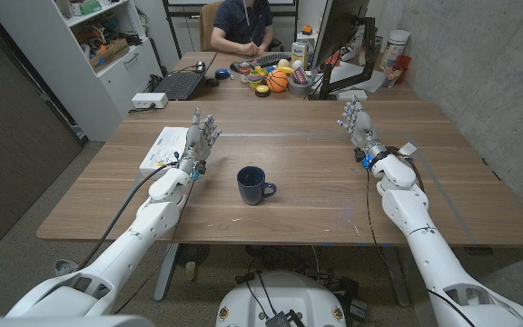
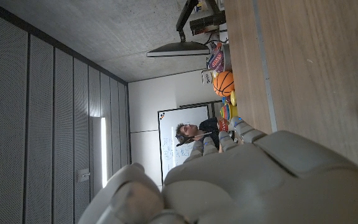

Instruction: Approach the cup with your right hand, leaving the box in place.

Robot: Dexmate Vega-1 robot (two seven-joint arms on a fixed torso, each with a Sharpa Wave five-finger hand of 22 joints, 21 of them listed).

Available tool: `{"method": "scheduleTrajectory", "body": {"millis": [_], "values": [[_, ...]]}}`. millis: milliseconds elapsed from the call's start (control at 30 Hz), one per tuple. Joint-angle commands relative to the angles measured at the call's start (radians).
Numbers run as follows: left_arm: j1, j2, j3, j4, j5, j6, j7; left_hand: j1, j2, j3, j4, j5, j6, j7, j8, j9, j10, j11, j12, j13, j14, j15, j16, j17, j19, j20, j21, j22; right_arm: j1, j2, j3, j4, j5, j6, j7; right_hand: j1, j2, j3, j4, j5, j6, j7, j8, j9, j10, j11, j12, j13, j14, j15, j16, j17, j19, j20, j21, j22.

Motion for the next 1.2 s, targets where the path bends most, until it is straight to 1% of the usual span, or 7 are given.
{"method": "scheduleTrajectory", "body": {"millis": [33,133,400,733,967,1067,1200], "values": [[-0.002,-0.024,-0.028,0.017,0.014,0.013,-0.040,0.000,0.118,0.000,0.008,0.005,-0.110,-0.001,0.008,0.001,-0.086,0.000,0.007,0.004,-0.060,0.000,0.005,0.004,-0.007,0.002,0.006,0.003,-0.047,0.143,0.117,-0.135,-0.316,-0.079,0.089,0.020,-0.060,-0.024,-0.028,0.002,-0.005,-0.031,0.001,0.002,0.001,-0.021,0.003,0.001,-0.026,0.005,-0.004,0.002,0.024,0.020,-0.016,-0.001],[-0.002,-0.027,-0.034,0.019,0.016,0.016,-0.046,0.000,0.118,0.000,0.008,0.005,-0.110,0.000,0.008,0.001,-0.086,0.000,0.007,0.004,-0.060,0.000,0.005,0.004,-0.007,0.002,0.006,0.003,-0.068,0.163,0.117,-0.180,-0.401,-0.064,0.078,0.025,-0.096,-0.047,-0.039,0.000,0.007,-0.093,0.004,0.001,-0.001,-0.035,0.002,0.001,-0.019,0.019,-0.008,0.003,0.037,0.021,-0.031,0.000],[-0.003,-0.034,-0.049,0.020,0.024,0.015,-0.061,0.000,0.118,0.000,0.008,0.005,-0.110,-0.001,0.008,0.001,-0.086,-0.001,0.007,0.004,-0.061,0.000,0.005,0.004,-0.008,0.002,0.006,0.003,-0.101,0.210,0.114,-0.263,-0.514,-0.016,0.117,0.031,-0.138,-0.077,-0.052,0.001,0.009,-0.140,0.002,0.002,0.022,-0.041,0.007,0.001,0.020,0.034,-0.003,0.002,0.084,0.021,-0.039,0.001],[0.008,-0.044,-0.064,0.019,0.029,0.023,-0.062,0.000,0.117,-0.001,0.008,0.004,-0.110,0.000,0.008,0.001,-0.087,-0.001,0.007,0.004,-0.061,0.001,0.005,0.004,-0.008,0.001,0.006,0.003,-0.108,0.248,0.108,-0.324,-0.575,0.026,0.179,0.032,-0.156,-0.092,-0.056,0.003,0.027,-0.167,0.008,0.003,0.026,-0.049,0.006,0.001,0.031,0.047,-0.005,0.002,0.105,0.022,-0.045,0.001],[0.020,-0.046,-0.072,0.006,0.032,0.025,-0.062,0.000,0.117,-0.001,0.008,0.004,-0.109,0.001,0.008,0.001,-0.086,0.002,0.007,0.004,-0.061,0.001,0.005,0.004,-0.008,-0.001,0.006,0.003,-0.124,0.238,0.088,-0.341,-0.692,0.134,0.135,0.035,-0.165,-0.104,-0.059,0.006,-0.007,-0.157,-0.005,0.004,-0.008,-0.054,-0.005,0.002,0.014,0.064,-0.018,0.003,0.117,0.023,-0.057,0.000],[0.024,-0.046,-0.074,0.000,0.035,0.023,-0.060,0.000,0.117,-0.001,0.008,0.004,-0.110,0.001,0.008,0.001,-0.086,0.000,0.007,0.004,-0.062,0.001,0.005,0.004,-0.008,-0.001,0.006,0.003,-0.130,0.248,0.085,-0.329,-0.722,0.191,0.100,0.054,-0.158,-0.111,-0.066,0.014,0.061,-0.181,0.021,0.005,0.058,-0.096,0.017,0.002,0.077,0.053,-0.004,0.002,0.148,0.022,-0.074,0.001],[0.028,-0.047,-0.077,-0.007,0.034,0.027,-0.062,0.000,0.117,-0.001,0.008,0.003,-0.109,0.000,0.008,0.001,-0.086,0.000,0.007,0.004,-0.061,0.001,0.006,0.004,-0.008,0.000,0.006,0.003,-0.139,0.248,0.077,-0.335,-0.764,0.228,0.092,0.065,-0.156,-0.115,-0.070,0.017,0.098,-0.197,0.030,0.004,0.087,-0.099,0.022,0.001,0.099,0.050,-0.002,0.001,0.173,0.022,-0.078,0.001]]}}
